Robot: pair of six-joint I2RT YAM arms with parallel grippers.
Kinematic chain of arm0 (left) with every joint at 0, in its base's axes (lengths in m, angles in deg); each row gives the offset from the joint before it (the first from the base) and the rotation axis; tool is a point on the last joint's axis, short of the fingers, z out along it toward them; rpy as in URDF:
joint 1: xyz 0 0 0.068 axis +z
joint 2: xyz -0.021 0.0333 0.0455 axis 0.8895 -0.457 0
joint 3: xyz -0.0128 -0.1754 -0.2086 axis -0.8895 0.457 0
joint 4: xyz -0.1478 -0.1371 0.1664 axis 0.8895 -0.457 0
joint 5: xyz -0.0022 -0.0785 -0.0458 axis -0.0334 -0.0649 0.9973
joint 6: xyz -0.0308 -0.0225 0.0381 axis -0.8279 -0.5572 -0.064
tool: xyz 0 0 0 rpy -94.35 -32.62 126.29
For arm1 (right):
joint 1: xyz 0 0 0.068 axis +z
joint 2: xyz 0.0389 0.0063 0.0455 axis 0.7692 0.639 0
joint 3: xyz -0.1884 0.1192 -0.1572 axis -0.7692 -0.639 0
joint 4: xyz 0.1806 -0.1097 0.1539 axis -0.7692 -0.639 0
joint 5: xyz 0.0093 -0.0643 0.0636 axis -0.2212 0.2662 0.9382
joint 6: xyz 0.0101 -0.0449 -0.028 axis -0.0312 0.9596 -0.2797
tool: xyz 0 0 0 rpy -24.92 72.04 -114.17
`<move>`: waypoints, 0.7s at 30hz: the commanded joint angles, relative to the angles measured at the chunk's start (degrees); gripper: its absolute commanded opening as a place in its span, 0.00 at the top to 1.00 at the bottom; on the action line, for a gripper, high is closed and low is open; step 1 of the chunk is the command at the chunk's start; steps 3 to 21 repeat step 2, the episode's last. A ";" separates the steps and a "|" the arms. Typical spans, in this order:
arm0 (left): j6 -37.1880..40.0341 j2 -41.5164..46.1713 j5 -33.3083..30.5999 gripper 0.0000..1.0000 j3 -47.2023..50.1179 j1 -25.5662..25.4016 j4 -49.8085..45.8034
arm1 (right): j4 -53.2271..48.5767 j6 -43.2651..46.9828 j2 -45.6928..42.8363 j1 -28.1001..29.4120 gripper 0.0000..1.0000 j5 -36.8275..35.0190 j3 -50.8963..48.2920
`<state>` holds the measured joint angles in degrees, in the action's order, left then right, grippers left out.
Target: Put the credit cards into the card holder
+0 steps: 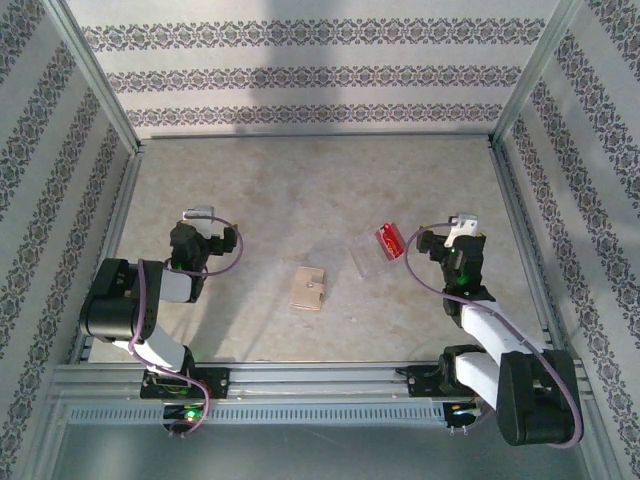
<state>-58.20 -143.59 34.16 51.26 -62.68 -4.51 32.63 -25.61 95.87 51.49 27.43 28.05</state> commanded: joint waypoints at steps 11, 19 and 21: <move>-1.40 0.16 -1.85 0.00 0.61 0.67 2.03 | 2.31 1.42 -0.92 -0.60 0.02 1.35 -1.16; -1.40 0.16 -1.85 0.00 0.61 0.67 2.03 | 2.31 1.42 -0.92 -0.60 0.02 1.35 -1.16; -1.40 0.16 -1.85 0.00 0.61 0.67 2.03 | 2.31 1.42 -0.92 -0.60 0.02 1.35 -1.16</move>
